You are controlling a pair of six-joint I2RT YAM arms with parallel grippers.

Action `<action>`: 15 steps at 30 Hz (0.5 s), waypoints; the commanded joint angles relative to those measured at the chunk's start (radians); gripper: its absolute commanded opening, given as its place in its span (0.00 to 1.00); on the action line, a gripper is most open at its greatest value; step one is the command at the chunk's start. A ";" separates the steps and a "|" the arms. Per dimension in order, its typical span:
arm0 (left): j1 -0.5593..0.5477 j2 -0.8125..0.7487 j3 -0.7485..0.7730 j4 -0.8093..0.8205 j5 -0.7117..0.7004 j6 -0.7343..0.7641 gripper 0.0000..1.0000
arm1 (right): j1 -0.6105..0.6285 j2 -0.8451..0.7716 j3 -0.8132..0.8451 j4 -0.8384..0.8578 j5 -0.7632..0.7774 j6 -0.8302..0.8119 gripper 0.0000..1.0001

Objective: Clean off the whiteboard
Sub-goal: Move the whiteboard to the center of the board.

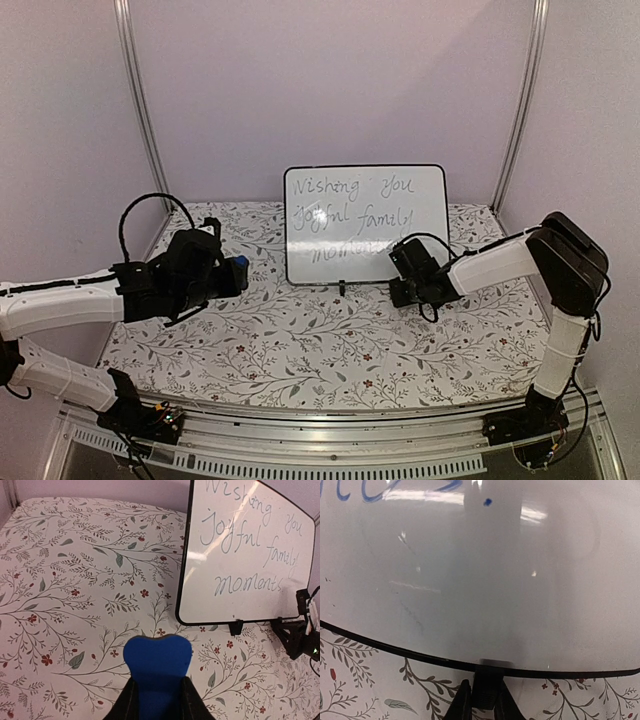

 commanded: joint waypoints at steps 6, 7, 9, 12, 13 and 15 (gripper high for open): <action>0.034 0.002 0.052 0.000 0.005 0.029 0.07 | 0.100 0.006 -0.012 -0.024 0.038 0.114 0.09; 0.035 0.005 0.054 -0.001 0.009 0.029 0.08 | 0.114 0.004 -0.010 -0.031 0.046 0.137 0.09; 0.037 0.014 0.059 0.003 0.016 0.035 0.09 | 0.146 0.004 -0.005 -0.044 0.061 0.170 0.09; 0.038 0.031 0.069 0.001 0.022 0.039 0.08 | 0.198 0.022 0.022 -0.093 0.106 0.212 0.09; 0.037 0.035 0.070 0.002 0.024 0.039 0.07 | 0.213 0.033 0.029 -0.109 0.118 0.225 0.10; 0.039 0.037 0.067 0.007 0.026 0.038 0.07 | 0.236 0.050 0.042 -0.132 0.118 0.244 0.10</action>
